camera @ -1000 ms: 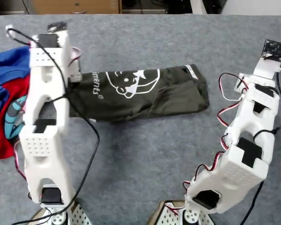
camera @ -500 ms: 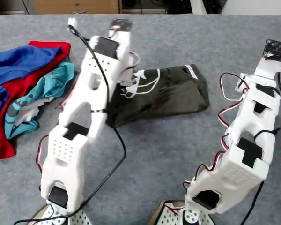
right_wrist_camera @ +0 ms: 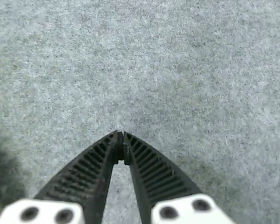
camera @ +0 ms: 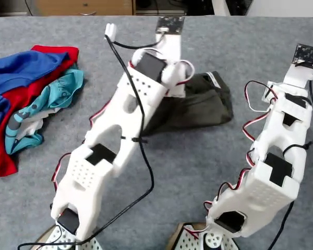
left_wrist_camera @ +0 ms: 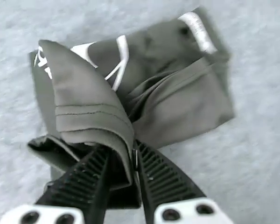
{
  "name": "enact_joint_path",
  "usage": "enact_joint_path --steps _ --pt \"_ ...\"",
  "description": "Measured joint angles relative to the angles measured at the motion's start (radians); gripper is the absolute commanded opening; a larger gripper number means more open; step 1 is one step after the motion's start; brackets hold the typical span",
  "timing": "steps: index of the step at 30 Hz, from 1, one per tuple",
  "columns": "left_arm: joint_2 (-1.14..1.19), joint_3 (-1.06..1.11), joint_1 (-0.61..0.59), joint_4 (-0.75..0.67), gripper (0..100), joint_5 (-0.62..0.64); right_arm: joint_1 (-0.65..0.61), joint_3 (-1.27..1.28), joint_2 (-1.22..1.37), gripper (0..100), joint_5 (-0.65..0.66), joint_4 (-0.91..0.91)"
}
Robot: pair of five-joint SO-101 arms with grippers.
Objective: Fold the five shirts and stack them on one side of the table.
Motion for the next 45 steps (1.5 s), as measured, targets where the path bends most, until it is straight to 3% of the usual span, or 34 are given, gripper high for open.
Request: enact_joint_path --steps 16,27,34,40,45 --pt "0.109 0.000 0.130 -0.379 2 0.054 0.000 0.000 0.000 0.5 0.000 0.000" --pt "0.206 0.000 0.150 -0.589 2 0.055 0.000 0.000 0.000 0.5 0.000 0.000" --pt "0.235 0.000 0.150 -0.629 2 0.055 0.000 0.000 0.000 0.5 0.000 0.000" --pt "0.235 0.000 0.150 -0.629 17 0.063 0.000 0.000 0.000 0.5 0.000 0.000" --pt "0.235 -0.029 0.146 -0.626 17 0.133 0.000 0.000 0.000 0.5 0.000 0.000"
